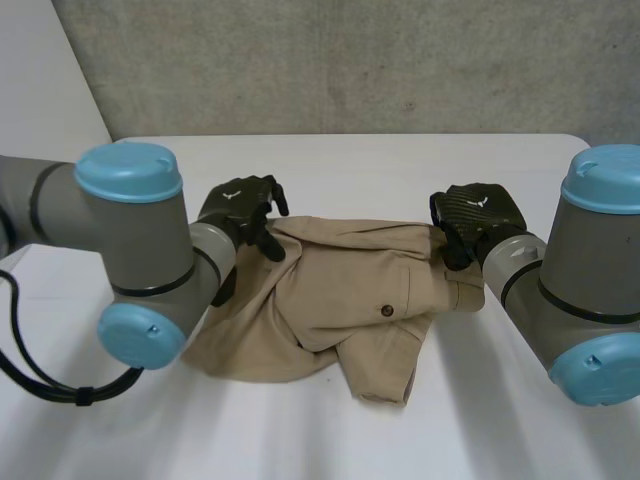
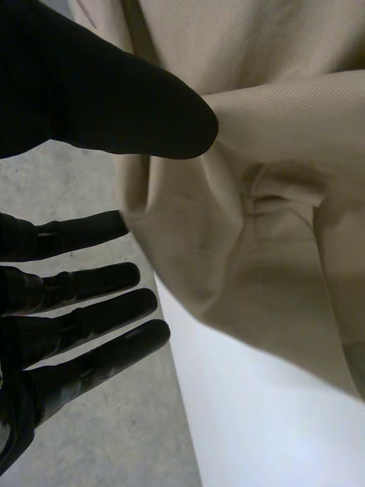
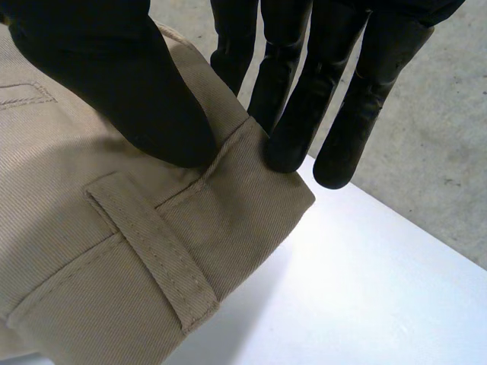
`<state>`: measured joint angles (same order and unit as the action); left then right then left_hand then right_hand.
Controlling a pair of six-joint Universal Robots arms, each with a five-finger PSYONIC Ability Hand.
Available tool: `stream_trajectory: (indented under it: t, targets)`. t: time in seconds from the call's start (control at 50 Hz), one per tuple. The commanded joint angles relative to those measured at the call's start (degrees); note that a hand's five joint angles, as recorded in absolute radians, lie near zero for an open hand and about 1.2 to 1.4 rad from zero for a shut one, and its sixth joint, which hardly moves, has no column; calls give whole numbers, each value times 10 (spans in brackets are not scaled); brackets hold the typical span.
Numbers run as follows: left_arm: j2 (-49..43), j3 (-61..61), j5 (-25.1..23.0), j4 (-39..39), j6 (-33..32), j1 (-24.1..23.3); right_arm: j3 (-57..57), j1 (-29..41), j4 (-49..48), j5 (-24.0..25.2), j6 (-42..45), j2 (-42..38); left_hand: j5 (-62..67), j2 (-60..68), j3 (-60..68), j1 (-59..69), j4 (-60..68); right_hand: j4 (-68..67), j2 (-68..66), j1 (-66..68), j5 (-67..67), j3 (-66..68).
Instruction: Fold the shorts.
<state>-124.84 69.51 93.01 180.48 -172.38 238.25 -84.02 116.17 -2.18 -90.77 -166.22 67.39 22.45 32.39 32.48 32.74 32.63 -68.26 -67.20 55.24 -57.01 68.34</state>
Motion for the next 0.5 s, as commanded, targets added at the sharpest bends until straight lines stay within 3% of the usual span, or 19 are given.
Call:
stream_trajectory:
  t: [0.02,0.08,0.2,0.26,0.38,0.42,0.46,0.5]
  targets:
    - [-58,-43,-8,0,27,0,6,0,-6,0,17,-8,106,106,105,103,104,-117,-128,248,-130,117]
    - [-80,-55,-9,1,27,0,9,0,-14,0,26,-13,144,145,144,141,142,-117,-128,248,-130,117]
    - [-100,-78,-8,18,19,6,33,0,-34,0,59,-43,475,476,475,472,473,-117,-128,248,-130,117]
    - [-98,-101,-7,54,-9,8,74,0,-49,-2,88,-73,475,476,475,473,474,-117,-128,248,-130,117]
    - [-51,-189,-12,208,-179,37,247,12,-144,-4,116,-106,475,476,475,473,474,-117,-128,248,-130,117]
    - [-36,-215,-16,236,-196,39,267,13,-168,-4,117,-106,475,476,475,473,474,-117,-128,248,-130,117]
    - [-14,-242,-28,272,-196,45,323,14,-281,-12,113,-91,475,476,475,473,474,-117,-128,248,-130,117]
    - [5,-250,-37,291,-196,46,333,13,-322,-17,110,-73,475,476,475,473,474,-117,-128,248,-130,117]
